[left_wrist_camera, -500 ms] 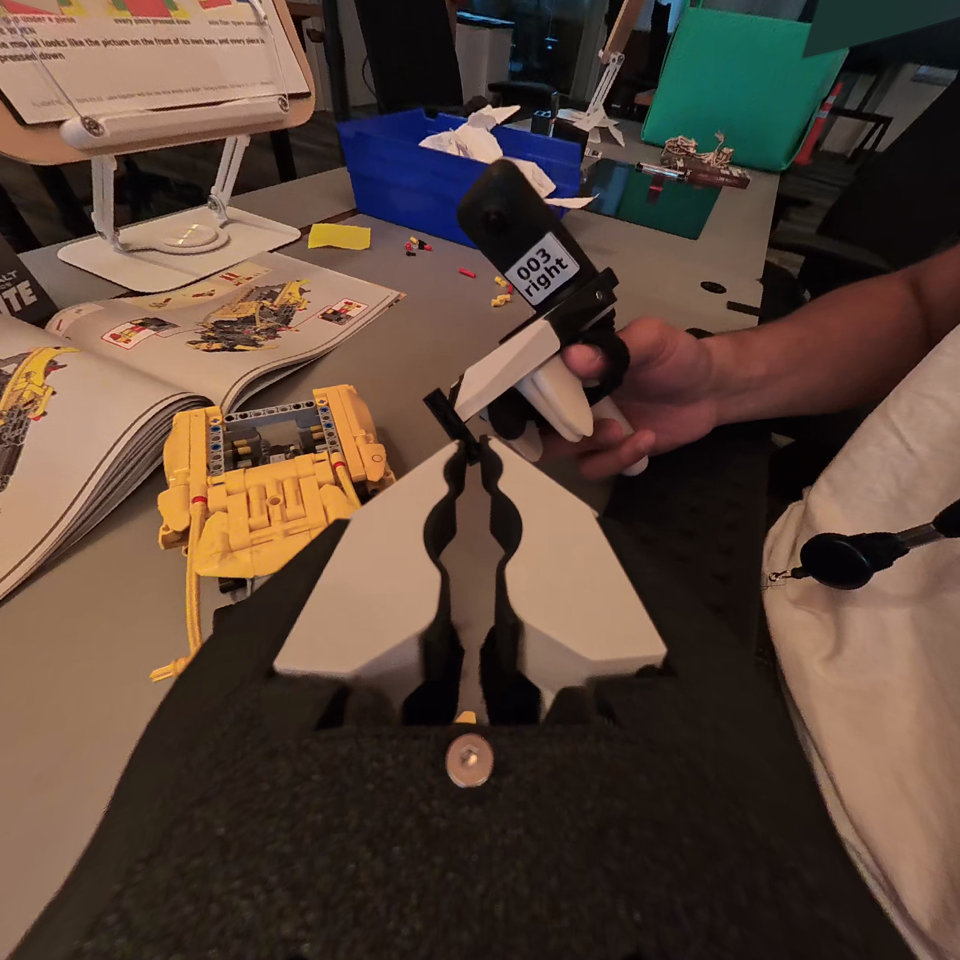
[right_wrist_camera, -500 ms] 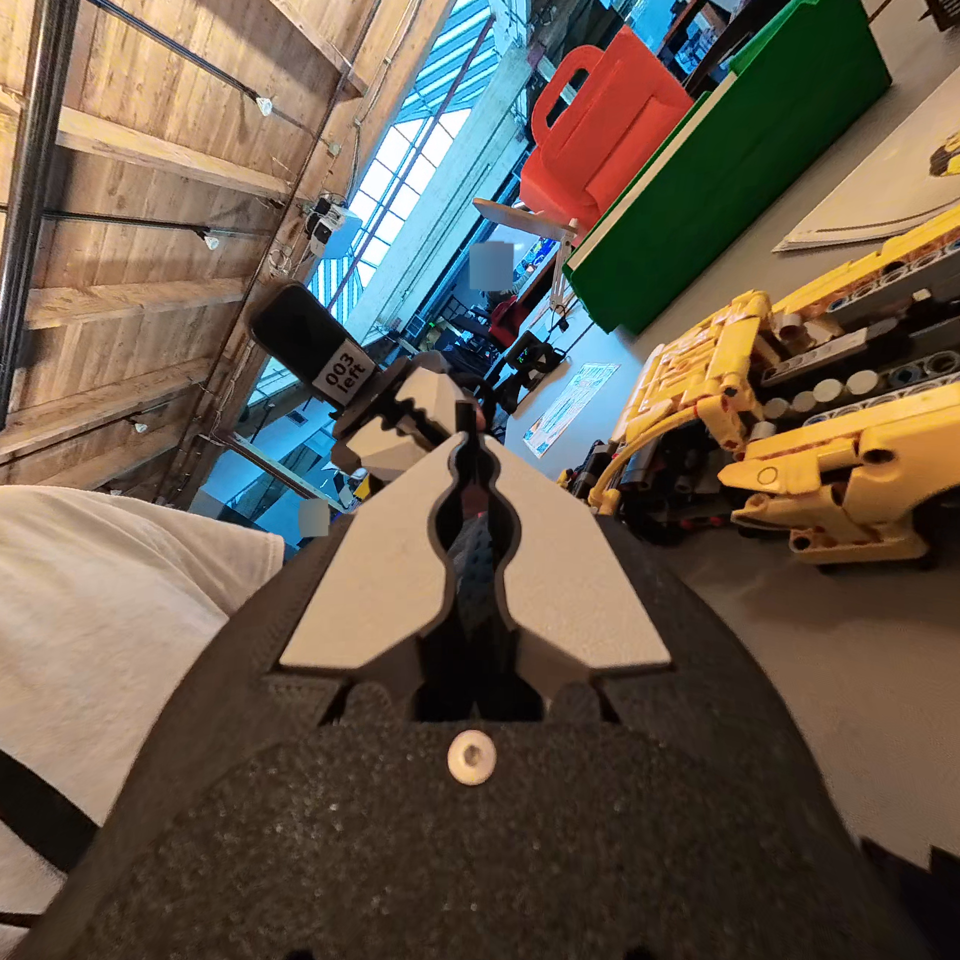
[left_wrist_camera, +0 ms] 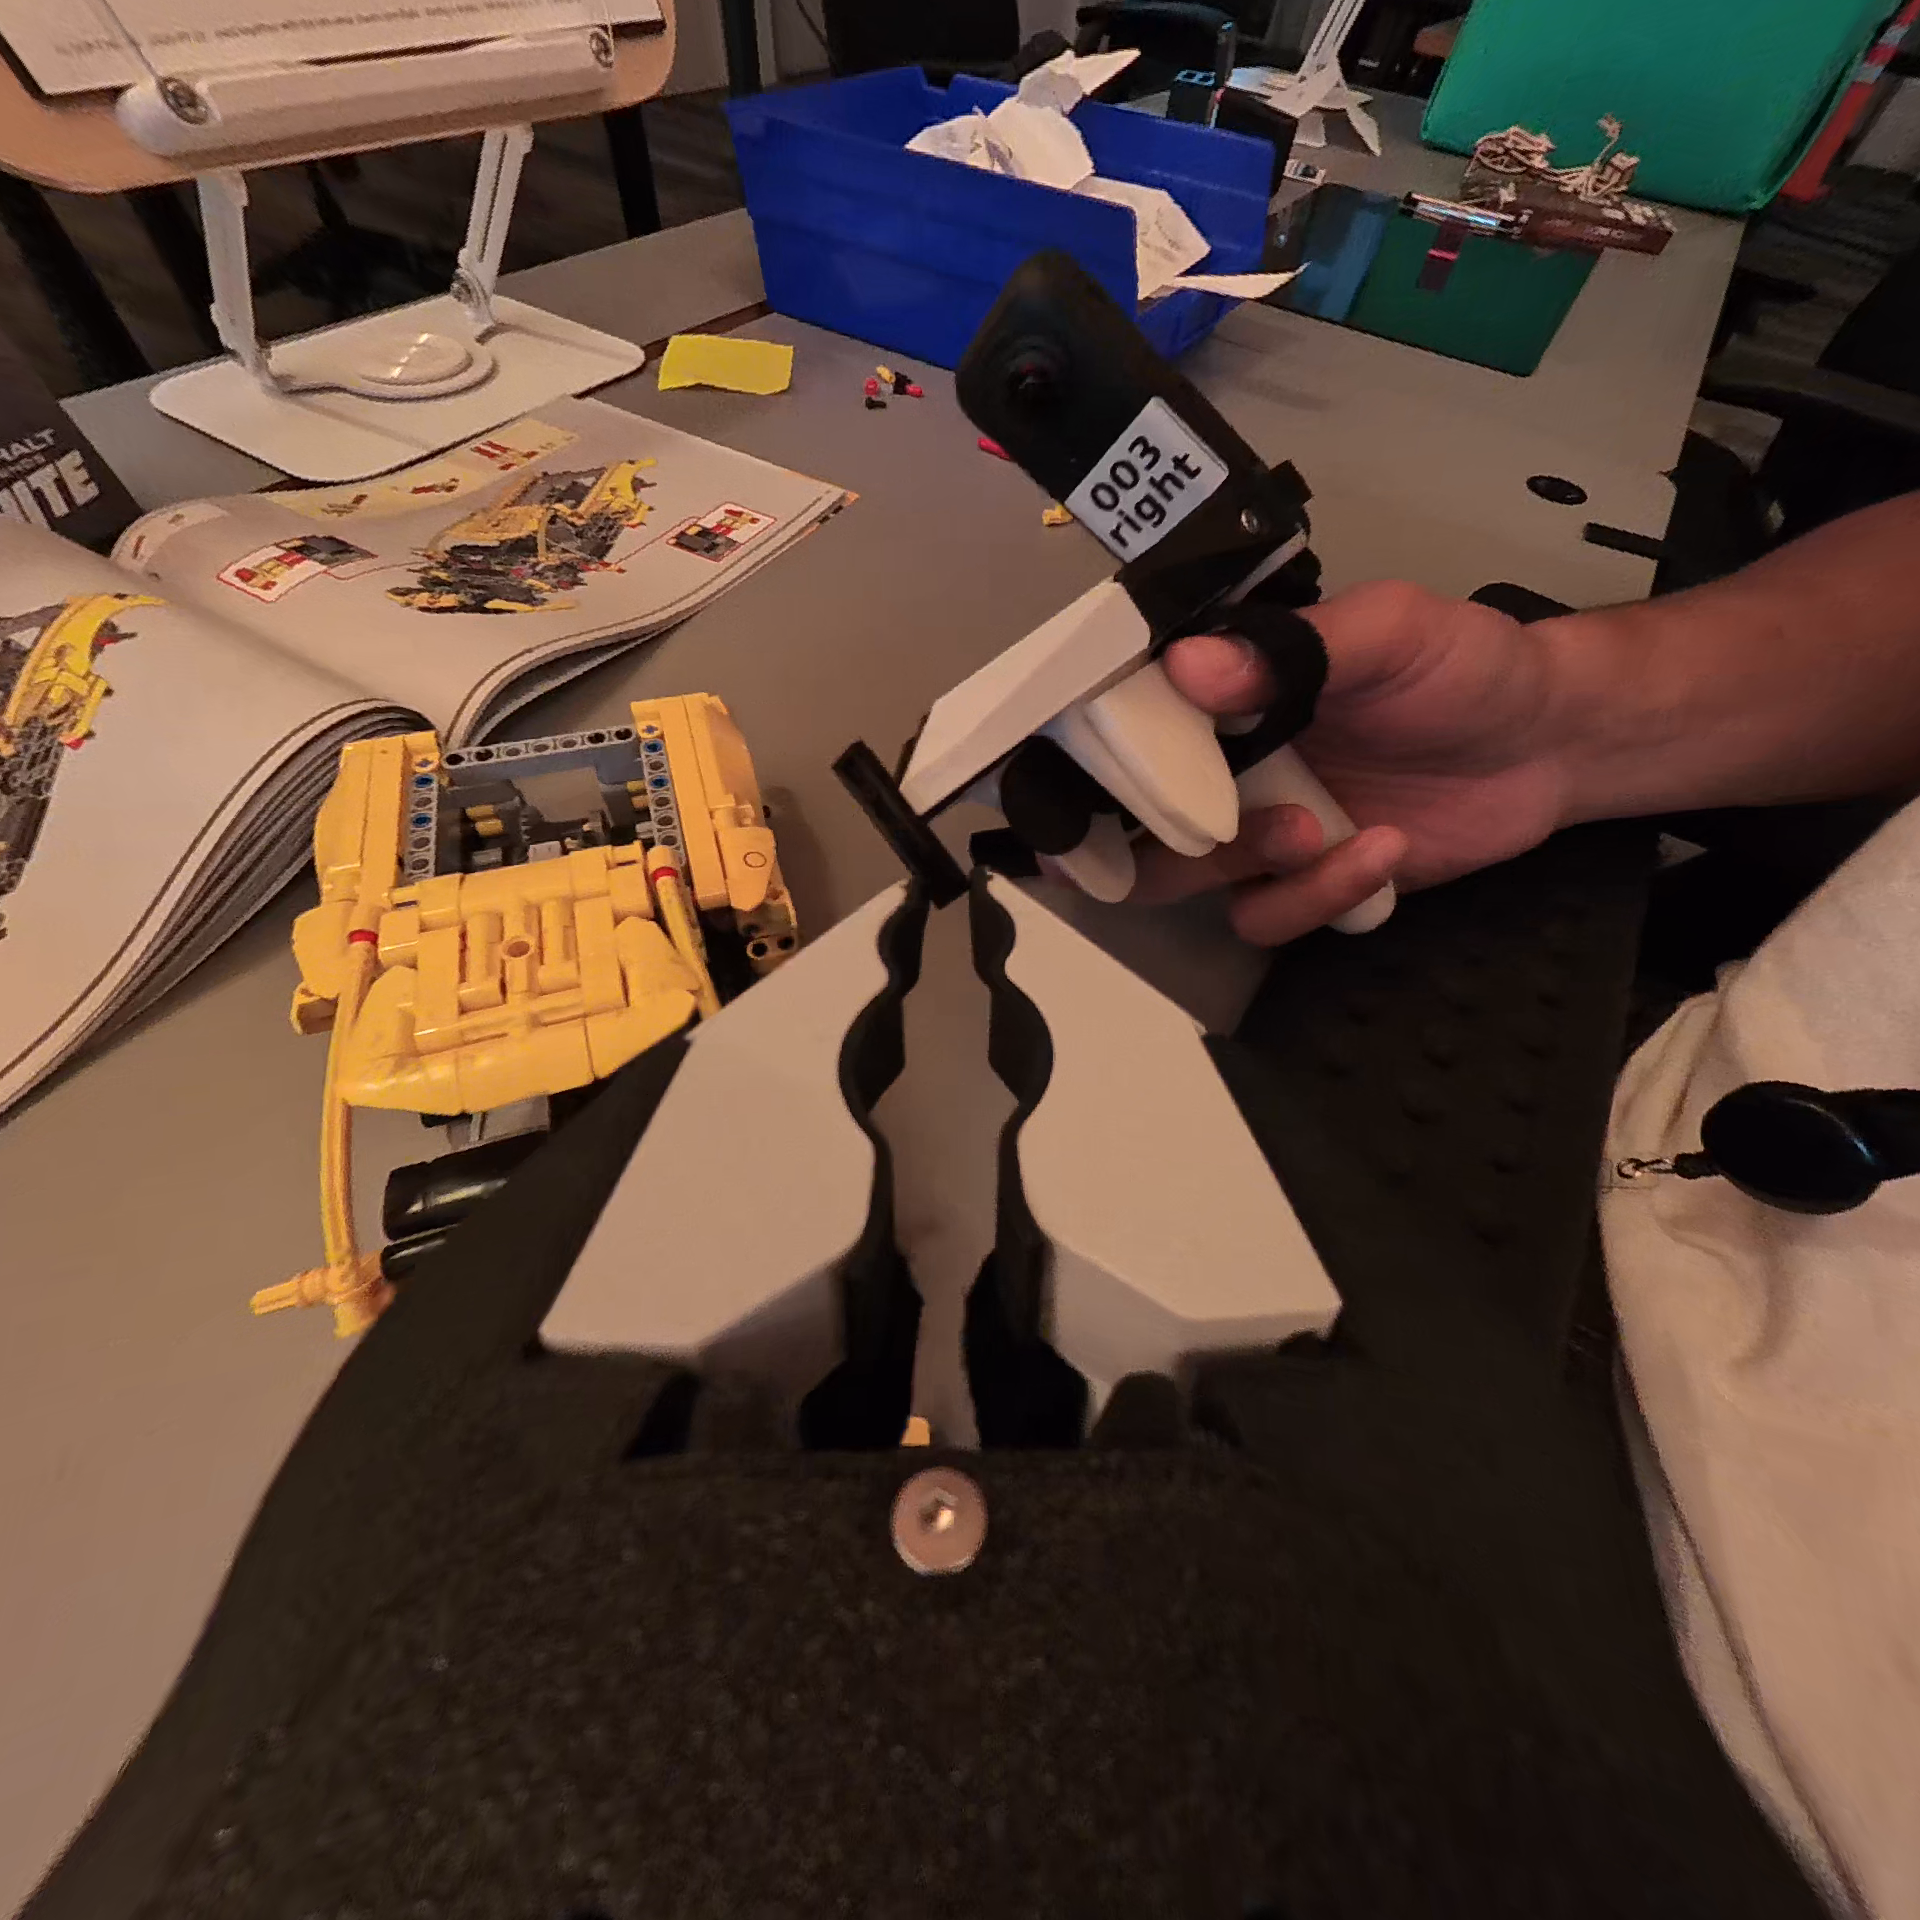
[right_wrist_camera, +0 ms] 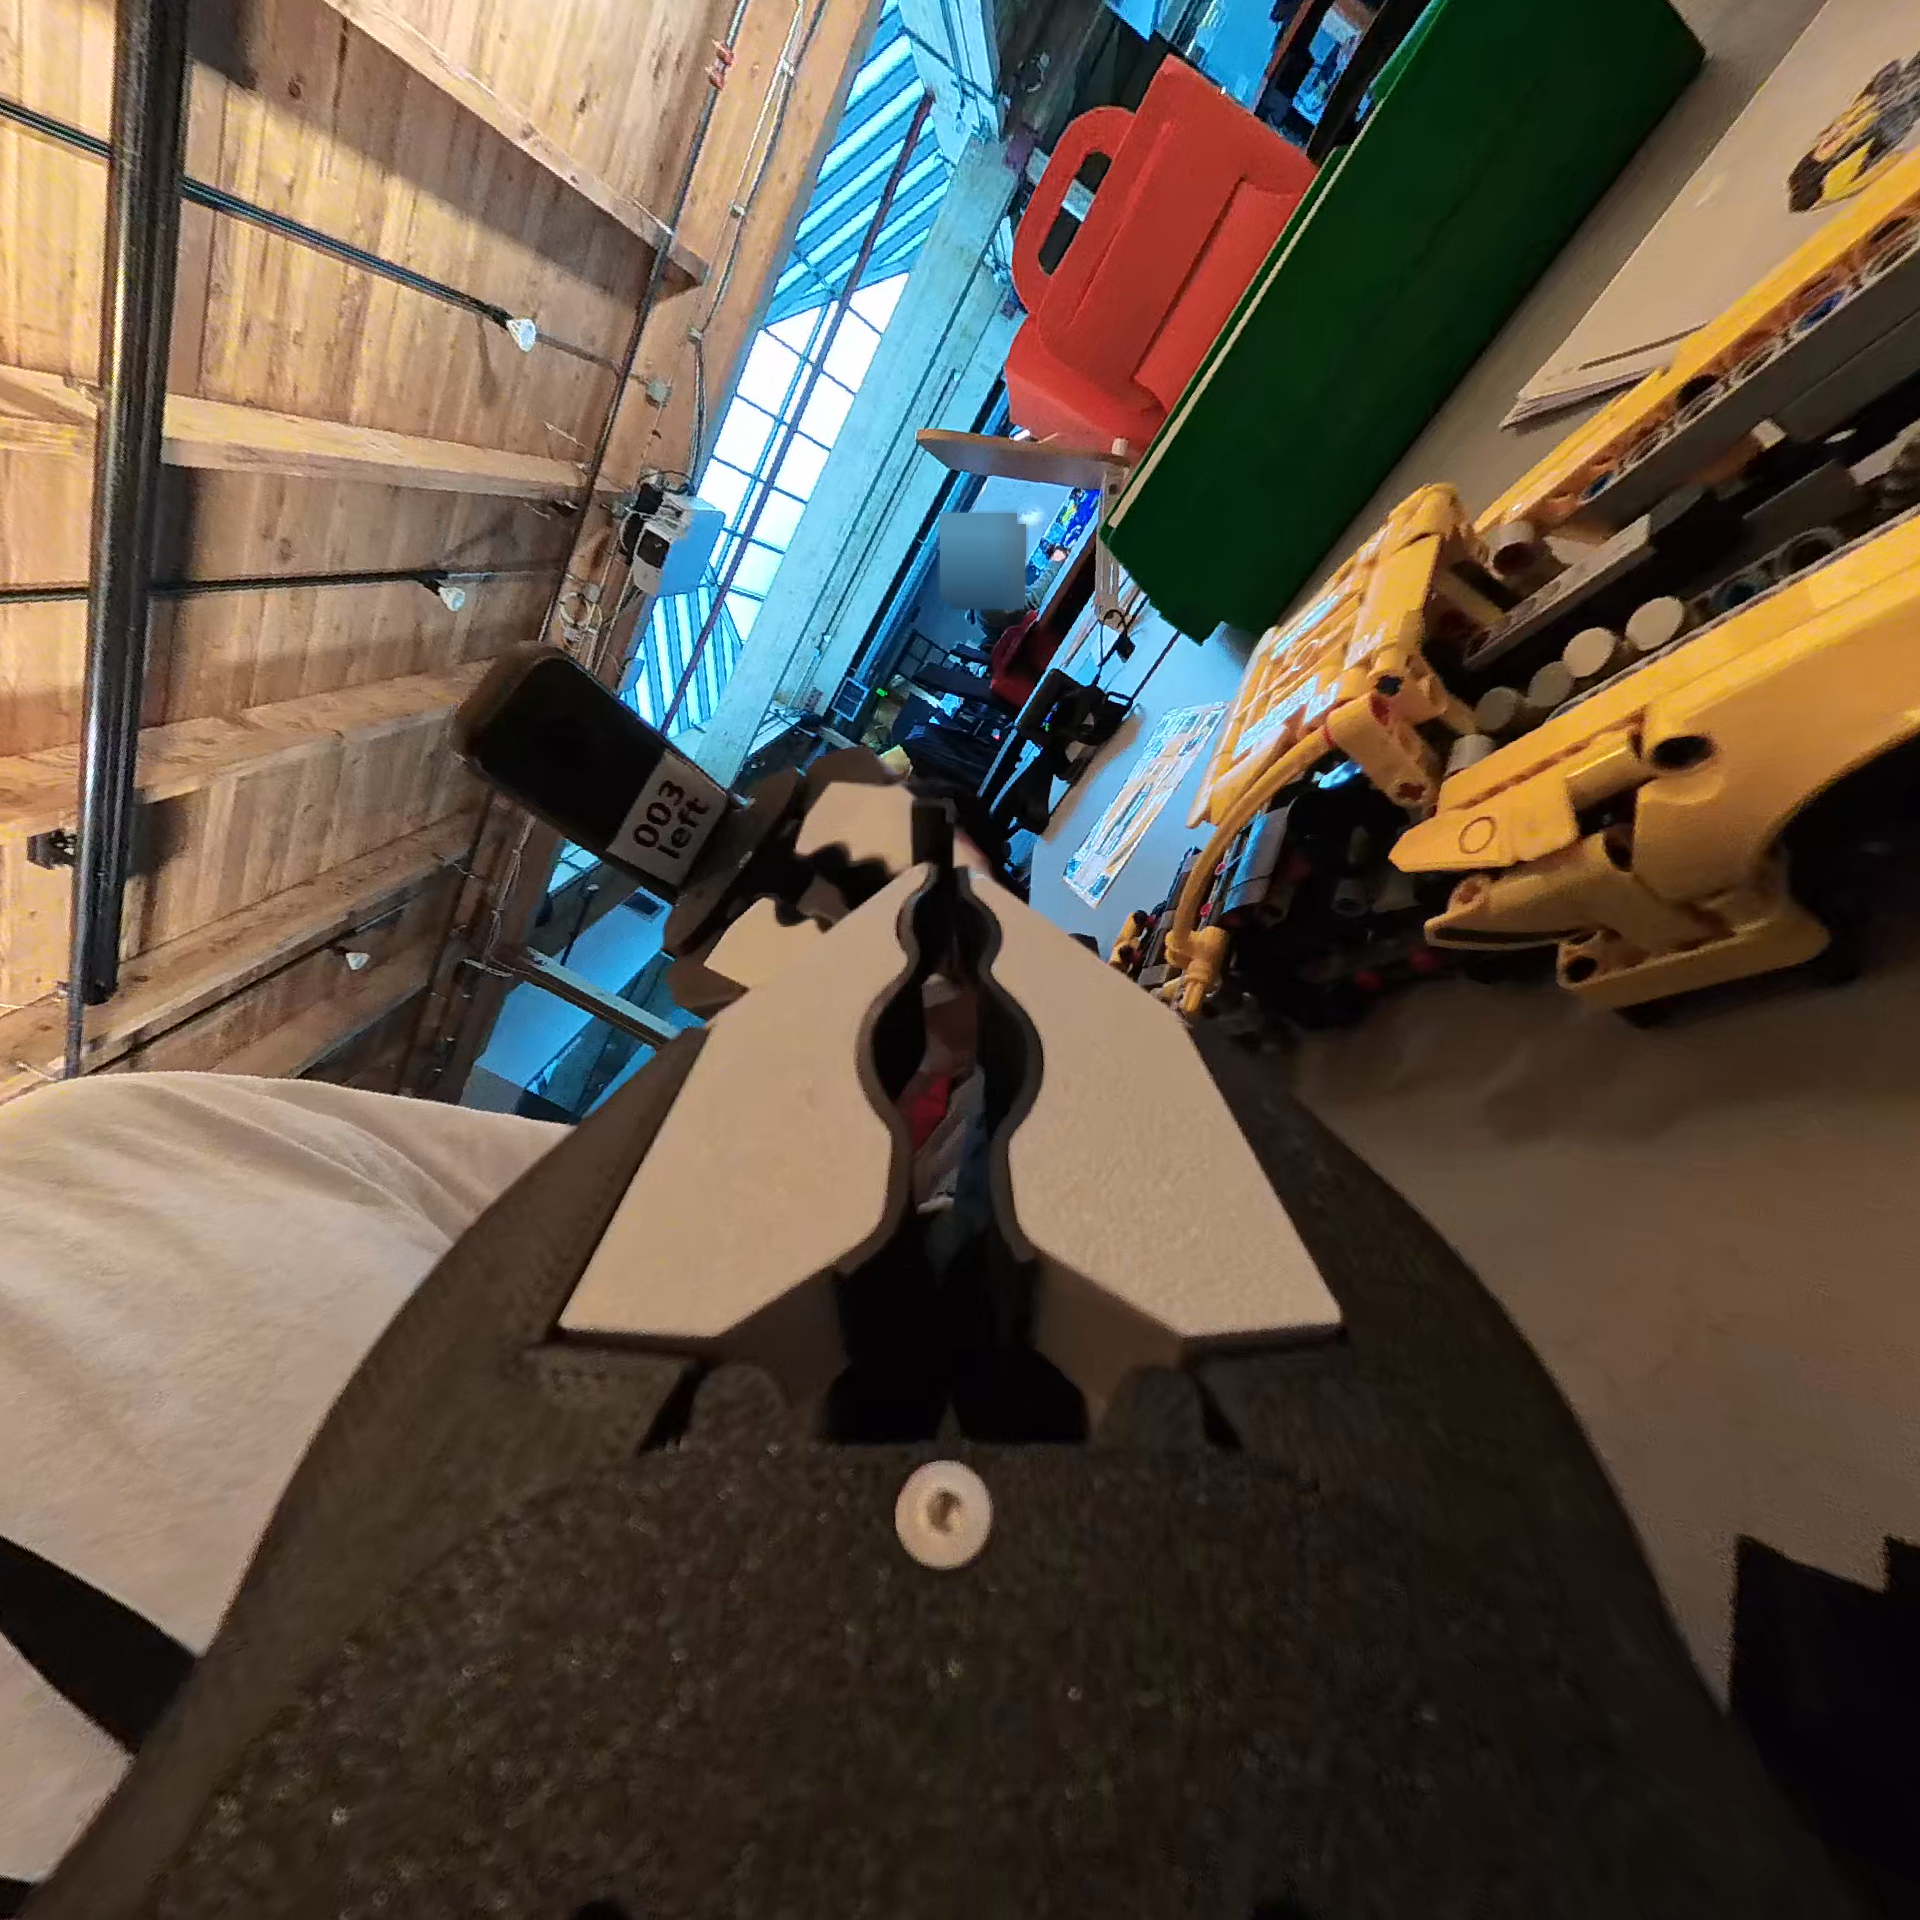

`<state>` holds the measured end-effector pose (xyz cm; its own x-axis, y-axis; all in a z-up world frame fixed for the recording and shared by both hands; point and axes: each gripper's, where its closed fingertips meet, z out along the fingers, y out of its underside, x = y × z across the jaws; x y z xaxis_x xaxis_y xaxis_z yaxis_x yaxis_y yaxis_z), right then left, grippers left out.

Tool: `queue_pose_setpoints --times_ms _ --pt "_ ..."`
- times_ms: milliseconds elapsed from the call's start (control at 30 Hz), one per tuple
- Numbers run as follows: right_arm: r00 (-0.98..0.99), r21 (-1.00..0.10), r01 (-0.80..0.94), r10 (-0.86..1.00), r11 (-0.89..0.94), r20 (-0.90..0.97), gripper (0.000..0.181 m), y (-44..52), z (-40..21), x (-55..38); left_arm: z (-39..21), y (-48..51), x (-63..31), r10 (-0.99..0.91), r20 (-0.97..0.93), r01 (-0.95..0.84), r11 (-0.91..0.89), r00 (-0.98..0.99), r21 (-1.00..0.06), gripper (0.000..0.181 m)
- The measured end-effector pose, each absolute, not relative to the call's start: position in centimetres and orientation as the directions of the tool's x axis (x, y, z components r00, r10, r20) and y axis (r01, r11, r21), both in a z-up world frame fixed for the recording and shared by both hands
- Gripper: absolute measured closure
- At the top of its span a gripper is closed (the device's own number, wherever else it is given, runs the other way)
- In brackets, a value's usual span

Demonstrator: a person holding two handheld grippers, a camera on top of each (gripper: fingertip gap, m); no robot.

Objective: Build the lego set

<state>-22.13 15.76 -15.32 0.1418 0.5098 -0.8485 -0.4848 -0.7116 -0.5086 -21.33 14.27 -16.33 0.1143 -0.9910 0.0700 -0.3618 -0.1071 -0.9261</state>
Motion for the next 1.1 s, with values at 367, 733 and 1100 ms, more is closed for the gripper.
queue_pose_setpoints --times_ms 367,733,1100 --pt "0.527 -0.878 0.405 0.85 -0.254 -0.003 0.159 15.1 -19.5 -20.3 -21.6 12.3 -22.7 -0.993 0.109 -0.695 -0.109 0.045 -0.711 0.175" --pt "0.117 -0.668 0.741 0.966 0.069 0.229 0.169 12.9 -24.2 -21.5 -24.1 10.8 -22.5 -0.989 0.136 -0.79 -0.038 -0.059 -0.612 0.174" --pt "0.226 -0.655 0.733 0.974 -0.184 -0.021 0.172 13.4 -26.3 -20.0 -21.1 14.4 -23.9 -0.975 0.147 -0.608 -0.22 0.167 -0.763 0.153"
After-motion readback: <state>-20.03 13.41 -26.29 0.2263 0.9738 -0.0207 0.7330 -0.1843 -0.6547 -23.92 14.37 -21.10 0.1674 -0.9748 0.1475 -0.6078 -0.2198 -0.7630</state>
